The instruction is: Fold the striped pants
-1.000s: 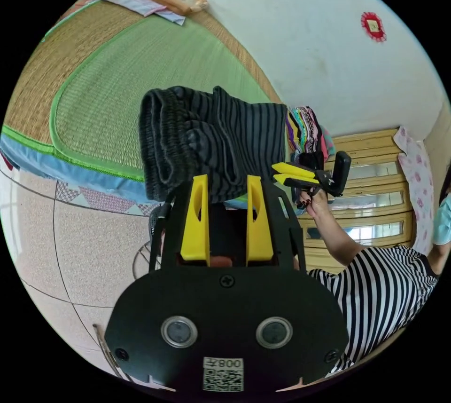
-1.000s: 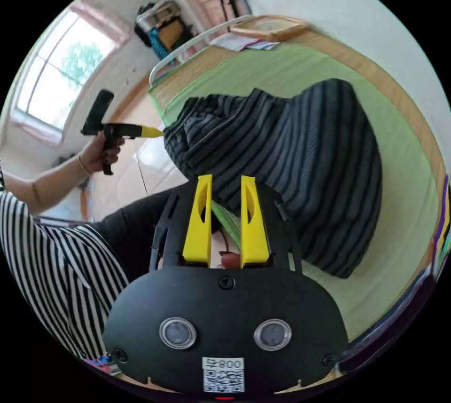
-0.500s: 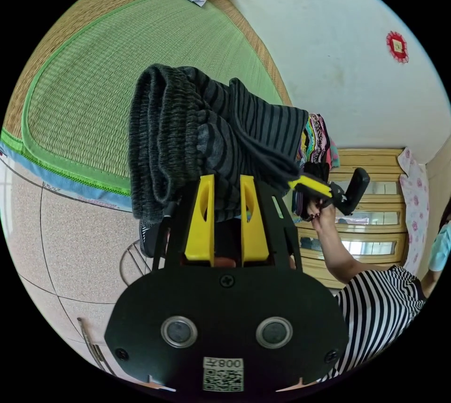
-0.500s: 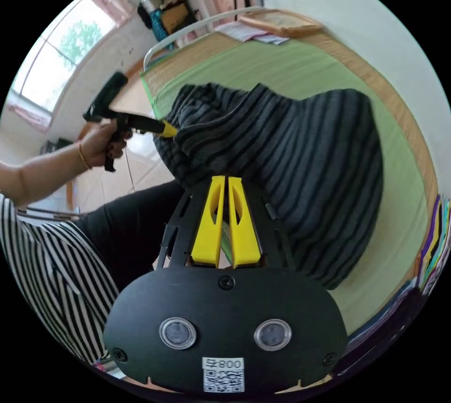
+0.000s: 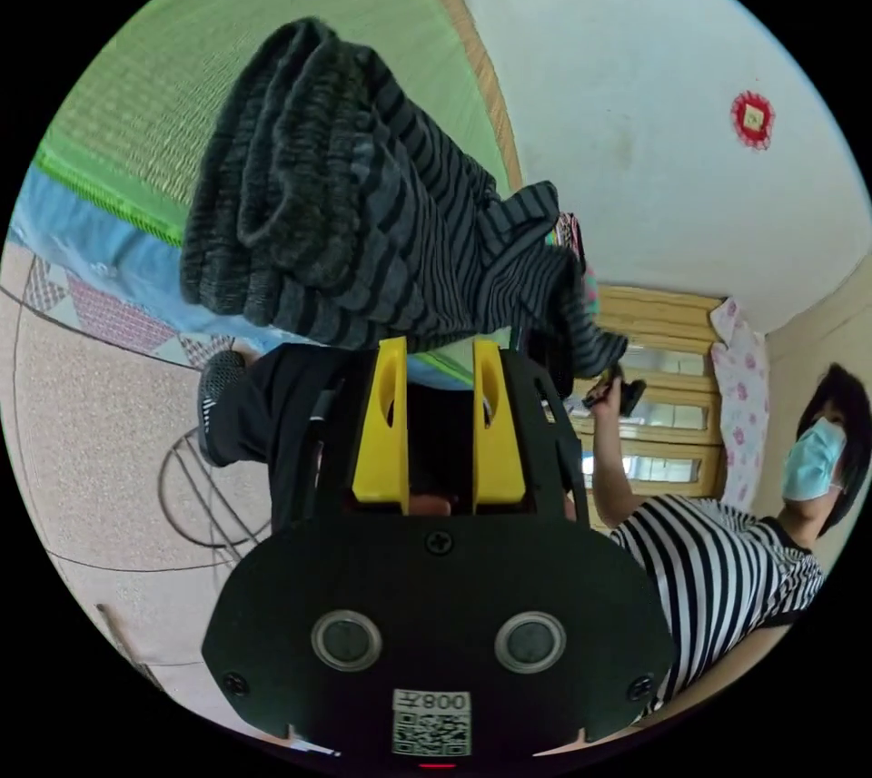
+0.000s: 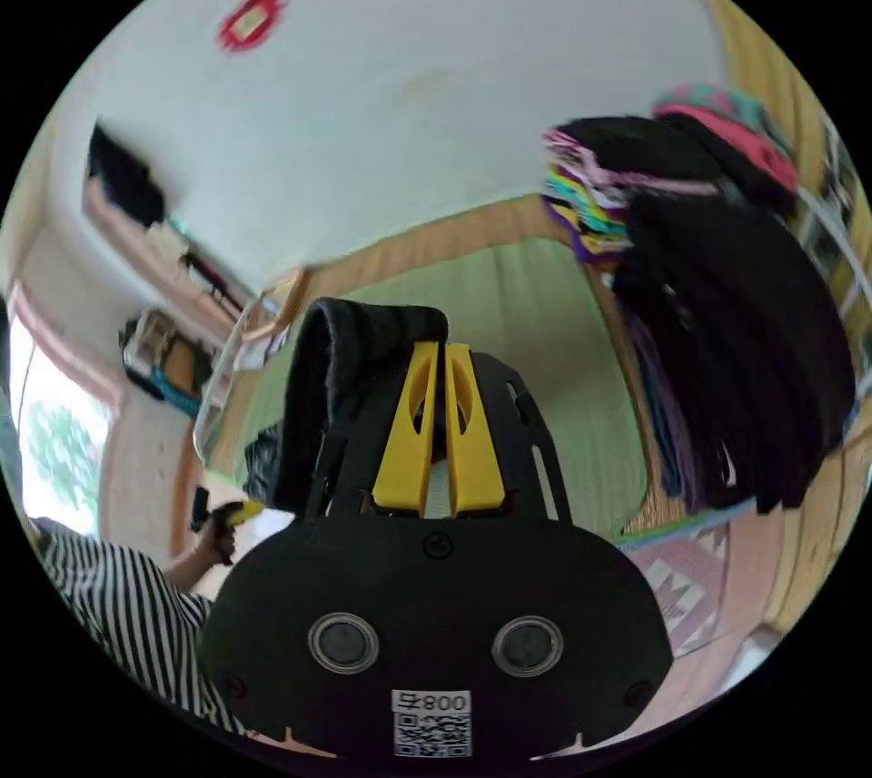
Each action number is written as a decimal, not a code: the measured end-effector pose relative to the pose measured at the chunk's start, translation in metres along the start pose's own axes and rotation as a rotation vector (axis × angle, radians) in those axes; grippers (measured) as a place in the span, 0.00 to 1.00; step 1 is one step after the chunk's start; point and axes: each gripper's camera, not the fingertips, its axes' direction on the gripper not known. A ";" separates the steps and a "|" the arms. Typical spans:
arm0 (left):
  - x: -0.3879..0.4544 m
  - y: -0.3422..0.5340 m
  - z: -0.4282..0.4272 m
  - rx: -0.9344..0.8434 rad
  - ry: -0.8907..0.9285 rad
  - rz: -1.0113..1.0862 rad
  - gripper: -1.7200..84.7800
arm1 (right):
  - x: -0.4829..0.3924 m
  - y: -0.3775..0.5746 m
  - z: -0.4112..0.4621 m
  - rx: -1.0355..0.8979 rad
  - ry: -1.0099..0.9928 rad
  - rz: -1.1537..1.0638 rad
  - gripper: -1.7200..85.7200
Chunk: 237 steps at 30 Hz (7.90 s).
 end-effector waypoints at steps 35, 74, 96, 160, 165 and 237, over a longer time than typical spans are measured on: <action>0.004 -0.018 -0.098 0.320 0.049 -0.016 0.05 | -0.013 0.200 0.193 -0.384 -0.170 -0.311 0.12; 0.208 -0.193 -0.058 0.217 -0.322 0.365 0.10 | 0.123 0.115 0.244 -0.083 -0.466 0.227 0.03; 0.108 -0.123 -0.031 0.137 -0.383 -0.106 0.06 | -0.028 0.228 0.270 -0.487 0.282 -0.040 0.14; 0.375 -0.240 0.258 -0.243 -0.456 0.657 0.03 | 0.034 0.108 0.390 -0.281 -0.049 0.053 0.06; 0.392 -0.254 0.289 -0.266 -0.384 0.658 0.03 | 0.055 0.052 0.485 -0.294 -0.229 0.168 0.11; 0.670 -0.479 0.250 0.032 -0.010 0.987 0.05 | -0.176 -0.110 0.301 0.056 -0.145 -0.394 0.03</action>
